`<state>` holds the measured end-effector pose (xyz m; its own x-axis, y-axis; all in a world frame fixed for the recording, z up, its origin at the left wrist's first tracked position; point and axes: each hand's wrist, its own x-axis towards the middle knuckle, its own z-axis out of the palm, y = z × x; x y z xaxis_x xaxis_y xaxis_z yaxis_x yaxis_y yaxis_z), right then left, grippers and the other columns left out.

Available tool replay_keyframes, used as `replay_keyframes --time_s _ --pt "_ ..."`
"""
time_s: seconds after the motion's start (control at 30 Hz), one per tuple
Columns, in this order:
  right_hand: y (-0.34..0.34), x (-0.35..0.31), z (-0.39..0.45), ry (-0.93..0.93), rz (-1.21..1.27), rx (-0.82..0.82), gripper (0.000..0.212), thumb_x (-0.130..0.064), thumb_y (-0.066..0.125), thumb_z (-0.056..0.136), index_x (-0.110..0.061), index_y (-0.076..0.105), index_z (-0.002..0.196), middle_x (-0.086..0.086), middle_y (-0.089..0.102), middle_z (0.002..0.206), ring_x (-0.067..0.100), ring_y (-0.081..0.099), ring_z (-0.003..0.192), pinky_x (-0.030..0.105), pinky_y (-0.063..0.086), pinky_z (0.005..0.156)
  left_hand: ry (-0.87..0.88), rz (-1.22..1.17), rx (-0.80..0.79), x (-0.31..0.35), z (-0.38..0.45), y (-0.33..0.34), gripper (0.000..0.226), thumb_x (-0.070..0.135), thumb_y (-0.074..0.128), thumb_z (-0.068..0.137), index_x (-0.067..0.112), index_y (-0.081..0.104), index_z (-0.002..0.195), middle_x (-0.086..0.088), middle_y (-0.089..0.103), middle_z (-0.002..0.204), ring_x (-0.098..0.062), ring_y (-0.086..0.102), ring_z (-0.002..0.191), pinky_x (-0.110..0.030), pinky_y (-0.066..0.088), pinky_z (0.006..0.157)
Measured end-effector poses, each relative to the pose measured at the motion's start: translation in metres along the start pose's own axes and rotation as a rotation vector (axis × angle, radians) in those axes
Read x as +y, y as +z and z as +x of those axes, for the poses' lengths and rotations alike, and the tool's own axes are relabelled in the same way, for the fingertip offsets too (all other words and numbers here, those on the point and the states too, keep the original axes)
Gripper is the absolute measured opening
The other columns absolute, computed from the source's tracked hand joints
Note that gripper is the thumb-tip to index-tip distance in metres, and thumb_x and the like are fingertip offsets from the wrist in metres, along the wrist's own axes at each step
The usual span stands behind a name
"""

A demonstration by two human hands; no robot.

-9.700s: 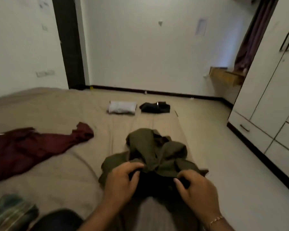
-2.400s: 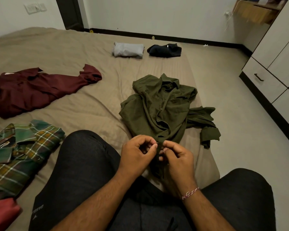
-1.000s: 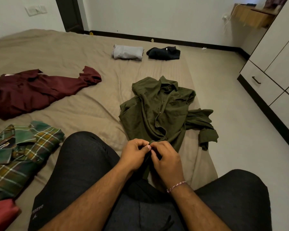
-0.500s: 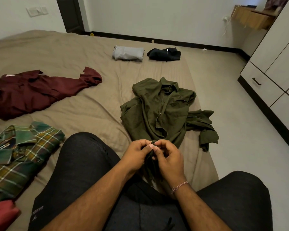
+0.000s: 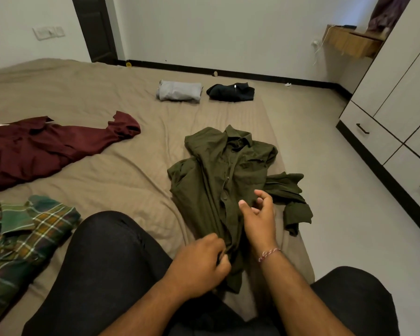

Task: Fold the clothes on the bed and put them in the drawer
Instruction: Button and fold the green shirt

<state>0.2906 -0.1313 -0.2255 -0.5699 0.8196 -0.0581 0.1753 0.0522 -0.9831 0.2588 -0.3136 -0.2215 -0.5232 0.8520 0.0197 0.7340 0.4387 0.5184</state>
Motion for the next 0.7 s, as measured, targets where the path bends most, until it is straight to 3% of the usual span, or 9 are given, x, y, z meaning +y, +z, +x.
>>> replay_keyframes --time_s 0.03,0.1,0.23,0.37,0.47,0.57,0.63,0.7 --pt "-0.001 0.002 0.014 0.032 -0.069 -0.020 0.043 -0.033 0.076 0.091 -0.043 0.055 0.127 0.000 0.040 0.149 0.021 0.053 0.130 0.042 0.052 0.106 0.004 0.029 -0.046 0.000 0.000 -0.003 0.023 0.048 0.045 0.094 0.027 0.049 0.084 0.008 0.050 0.091 -0.010 0.054 0.080 -0.036 0.048 0.073" --pt "-0.002 0.002 0.036 0.079 -0.157 -0.069 0.046 -0.035 0.077 0.090 -0.040 0.058 0.131 0.001 0.032 0.159 0.025 0.041 0.142 0.046 0.043 0.116 0.011 -0.008 -0.044 0.000 0.007 -0.011 0.019 0.047 0.053 0.092 0.029 0.053 0.087 0.012 0.055 0.091 -0.006 0.056 0.082 -0.033 0.051 0.076" --pt "-0.002 0.000 0.056 0.173 -0.035 -0.147 0.053 -0.027 0.073 0.094 -0.025 0.056 0.144 0.001 0.052 0.147 0.022 0.051 0.134 0.038 0.047 0.110 -0.009 -0.171 0.161 0.003 0.032 -0.039 0.005 0.039 0.063 0.090 0.034 0.063 0.091 0.017 0.061 0.090 -0.002 0.060 0.087 -0.022 0.051 0.075" --pt "-0.006 0.011 0.042 -0.039 -0.210 0.008 0.044 -0.022 0.072 0.094 -0.026 0.062 0.137 -0.003 0.054 0.146 0.018 0.050 0.136 0.034 0.042 0.113 -0.047 -0.284 0.318 0.000 0.088 -0.061 0.012 0.021 0.070 0.089 0.032 0.065 0.091 0.014 0.064 0.089 -0.003 0.062 0.084 -0.016 0.049 0.073" --pt "-0.002 0.010 0.027 -0.191 -0.362 0.030 0.052 -0.022 0.070 0.095 -0.025 0.057 0.145 -0.008 0.044 0.156 0.011 0.041 0.145 0.021 0.032 0.115 -0.060 -0.281 0.358 0.003 0.145 -0.069 0.012 0.026 0.069 0.090 0.031 0.065 0.100 0.013 0.062 0.098 -0.002 0.061 0.084 -0.022 0.052 0.079" --pt "0.004 0.003 0.016 -0.381 -0.494 -0.049 0.057 -0.021 0.065 0.097 -0.029 0.050 0.151 -0.023 0.038 0.149 -0.005 0.033 0.142 0.009 0.025 0.112 -0.091 -0.186 0.230 0.016 0.197 -0.067 0.046 0.052 0.067 0.090 0.030 0.056 0.129 0.006 0.060 0.122 -0.010 0.060 0.107 -0.036 0.053 0.095" --pt "0.008 0.004 0.012 -0.509 -0.526 -0.138 0.053 -0.021 0.063 0.093 -0.029 0.056 0.145 -0.022 0.049 0.147 -0.005 0.044 0.135 0.015 0.037 0.113 -0.119 0.019 0.144 0.020 0.227 -0.060 0.079 0.068 0.064 0.082 0.028 0.039 0.146 -0.002 0.051 0.139 -0.023 0.054 0.126 -0.047 0.050 0.102" --pt "0.013 0.006 0.012 -0.576 -0.542 -0.227 0.050 -0.026 0.058 0.089 -0.029 0.061 0.139 -0.017 0.059 0.140 0.001 0.053 0.127 0.026 0.046 0.109 -0.137 0.300 0.044 0.023 0.245 -0.054 0.096 0.068 0.066 0.079 0.026 0.026 0.155 -0.007 0.045 0.146 -0.032 0.049 0.132 -0.054 0.049 0.102"
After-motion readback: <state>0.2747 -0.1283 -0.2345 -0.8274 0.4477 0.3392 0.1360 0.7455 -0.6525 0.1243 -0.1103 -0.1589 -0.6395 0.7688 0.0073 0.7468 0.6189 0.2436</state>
